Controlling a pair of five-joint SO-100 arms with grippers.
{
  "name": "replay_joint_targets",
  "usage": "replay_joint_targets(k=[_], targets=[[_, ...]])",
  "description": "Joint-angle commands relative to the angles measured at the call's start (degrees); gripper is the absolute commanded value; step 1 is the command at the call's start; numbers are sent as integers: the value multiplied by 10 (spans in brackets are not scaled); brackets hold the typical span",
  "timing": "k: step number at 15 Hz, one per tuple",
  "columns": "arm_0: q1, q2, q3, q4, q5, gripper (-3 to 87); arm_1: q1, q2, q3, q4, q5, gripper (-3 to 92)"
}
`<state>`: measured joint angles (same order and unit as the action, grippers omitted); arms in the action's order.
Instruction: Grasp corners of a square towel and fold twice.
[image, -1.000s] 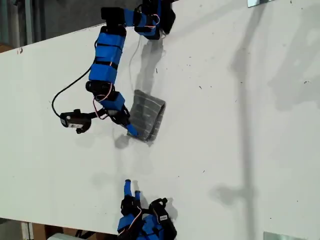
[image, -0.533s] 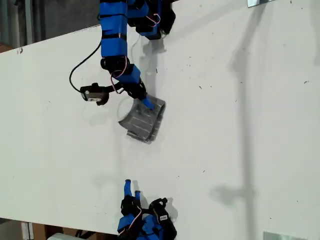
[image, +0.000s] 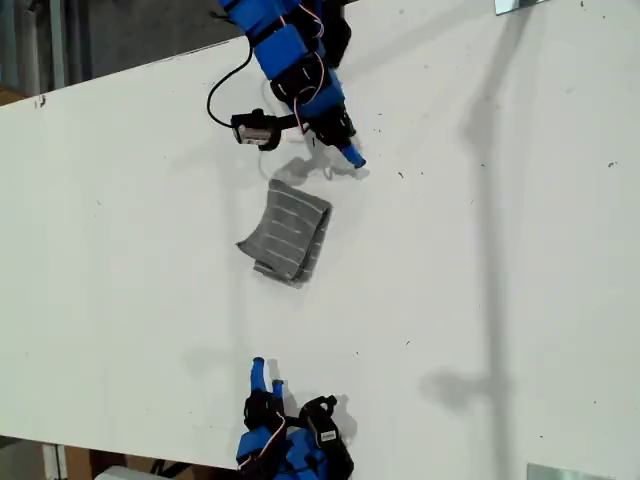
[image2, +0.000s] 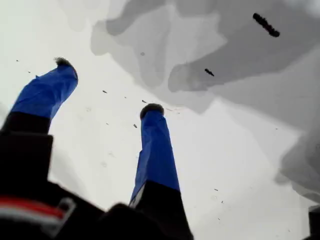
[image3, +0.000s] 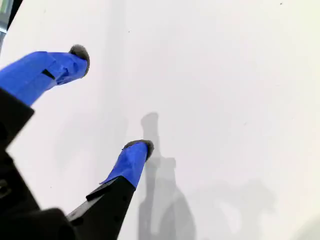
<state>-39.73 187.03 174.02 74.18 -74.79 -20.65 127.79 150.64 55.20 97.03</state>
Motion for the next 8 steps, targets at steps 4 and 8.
replay_joint_targets(k=[4, 8], targets=[[130, 63, 17, 8, -77, 297, -18, -130, -16, -91, 29, 296], [294, 96, 36, 24, -200, 289, -46, -169, -43, -109, 46, 284]])
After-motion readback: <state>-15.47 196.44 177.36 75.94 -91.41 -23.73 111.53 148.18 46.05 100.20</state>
